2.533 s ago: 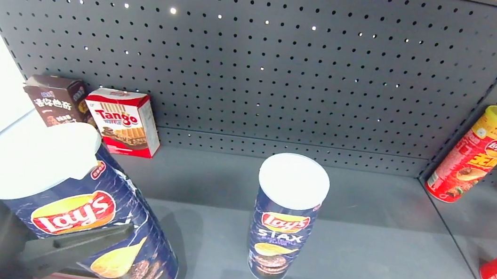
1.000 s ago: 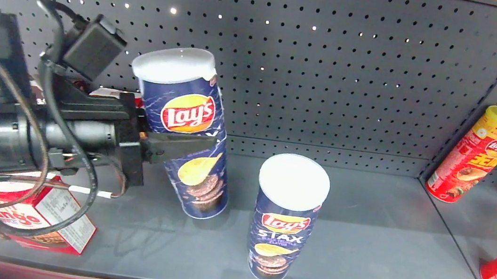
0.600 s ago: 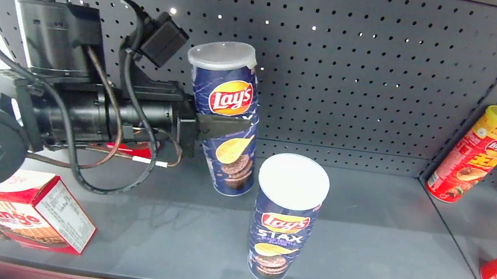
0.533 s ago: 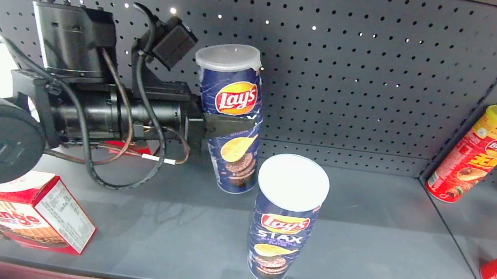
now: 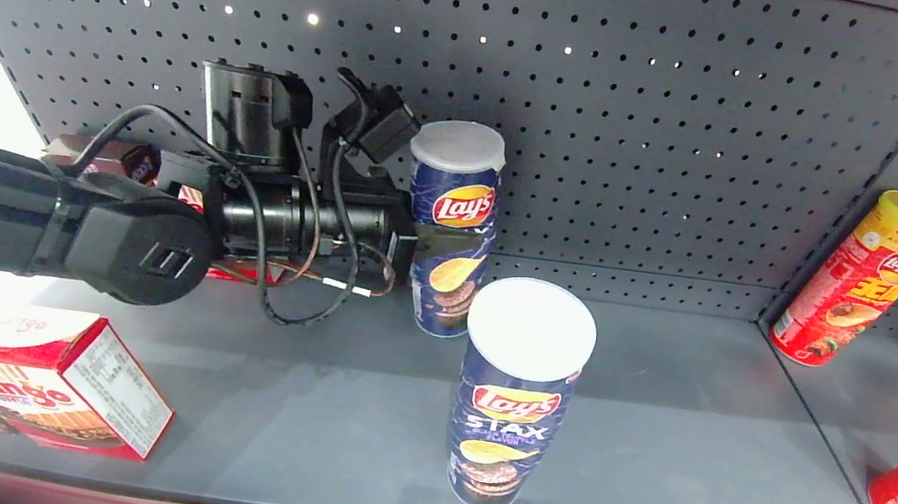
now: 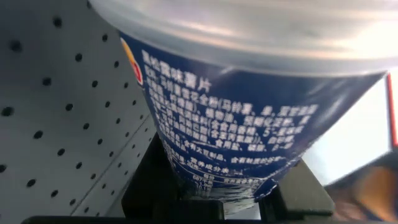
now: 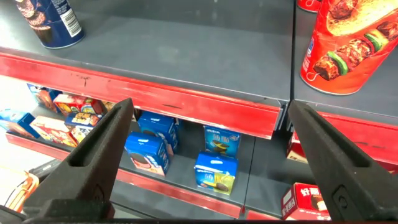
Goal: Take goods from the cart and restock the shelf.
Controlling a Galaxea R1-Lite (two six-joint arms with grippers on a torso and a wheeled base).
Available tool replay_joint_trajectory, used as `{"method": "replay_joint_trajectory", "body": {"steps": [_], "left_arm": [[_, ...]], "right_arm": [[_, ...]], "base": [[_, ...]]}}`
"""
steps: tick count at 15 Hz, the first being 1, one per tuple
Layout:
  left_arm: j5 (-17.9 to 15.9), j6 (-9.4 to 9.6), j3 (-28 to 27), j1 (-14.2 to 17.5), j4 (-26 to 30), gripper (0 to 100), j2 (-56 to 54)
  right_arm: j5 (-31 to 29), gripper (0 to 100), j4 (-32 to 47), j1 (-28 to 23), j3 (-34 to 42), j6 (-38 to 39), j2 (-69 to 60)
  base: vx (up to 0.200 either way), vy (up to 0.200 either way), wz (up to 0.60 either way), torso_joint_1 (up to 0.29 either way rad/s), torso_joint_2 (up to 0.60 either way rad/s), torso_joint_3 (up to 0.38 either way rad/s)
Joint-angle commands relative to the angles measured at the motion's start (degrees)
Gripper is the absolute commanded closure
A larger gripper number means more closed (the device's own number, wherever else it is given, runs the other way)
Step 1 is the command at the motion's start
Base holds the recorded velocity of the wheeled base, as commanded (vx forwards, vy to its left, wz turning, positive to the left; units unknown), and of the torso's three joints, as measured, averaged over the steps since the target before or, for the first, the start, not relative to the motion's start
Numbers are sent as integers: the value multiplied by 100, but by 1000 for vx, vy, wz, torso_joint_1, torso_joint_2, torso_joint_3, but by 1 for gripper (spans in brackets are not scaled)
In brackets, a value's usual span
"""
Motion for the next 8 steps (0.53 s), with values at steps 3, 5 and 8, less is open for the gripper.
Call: {"method": "replay_joint_trajectory", "body": {"steps": [3, 5, 8], "left_arm": [[-23, 173, -403, 12, -3, 100, 606], [-23, 182, -552, 3, 6, 100, 738], [-58, 182, -789, 3, 6, 100, 896]], "right_arm": [[-1, 0, -2, 1, 1, -1, 11], [-1, 0, -2, 1, 1, -1, 11], [-1, 0, -2, 1, 1, -1, 11]], "base": [[0, 0, 0, 0, 0, 0], [0, 0, 0, 0, 0, 0], [0, 0, 0, 0, 0, 0]]}}
